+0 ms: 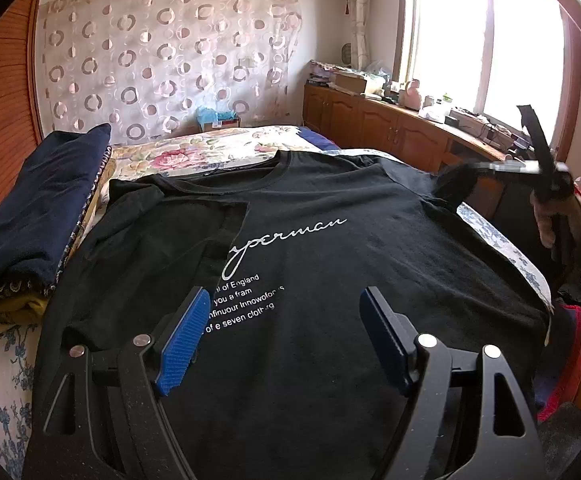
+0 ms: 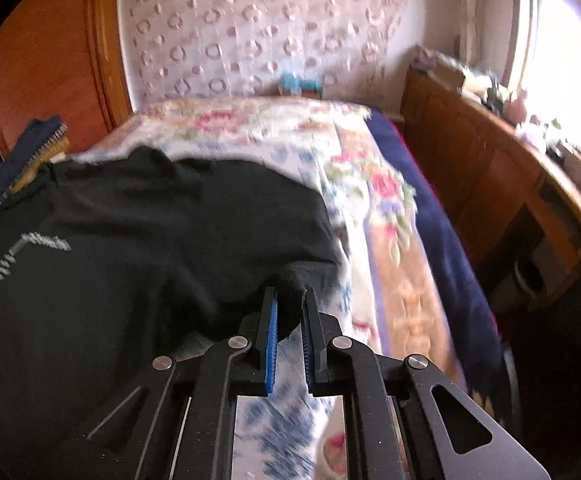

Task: Fold small clothes
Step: 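Fold the held side edge inward over the shirt with the right gripper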

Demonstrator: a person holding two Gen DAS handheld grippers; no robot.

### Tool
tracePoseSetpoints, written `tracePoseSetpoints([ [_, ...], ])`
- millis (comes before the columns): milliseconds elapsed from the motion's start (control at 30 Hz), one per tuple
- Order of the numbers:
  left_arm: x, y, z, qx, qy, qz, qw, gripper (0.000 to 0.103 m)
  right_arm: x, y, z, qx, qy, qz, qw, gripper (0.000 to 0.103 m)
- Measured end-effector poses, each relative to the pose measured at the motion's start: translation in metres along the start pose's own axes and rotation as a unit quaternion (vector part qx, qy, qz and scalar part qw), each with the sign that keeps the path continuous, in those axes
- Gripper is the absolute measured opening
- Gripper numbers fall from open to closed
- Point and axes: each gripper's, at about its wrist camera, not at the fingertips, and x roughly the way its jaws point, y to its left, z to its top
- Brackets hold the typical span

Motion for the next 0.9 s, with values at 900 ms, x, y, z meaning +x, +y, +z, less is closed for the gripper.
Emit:
tracePoseSetpoints([
  [900,-0.004,0.005,0.005,-0.014,-0.010,0.002,0.9998,0.078,0.021,0.114,-0.016,-0.073,0.018,0.119,0.990,0.048],
])
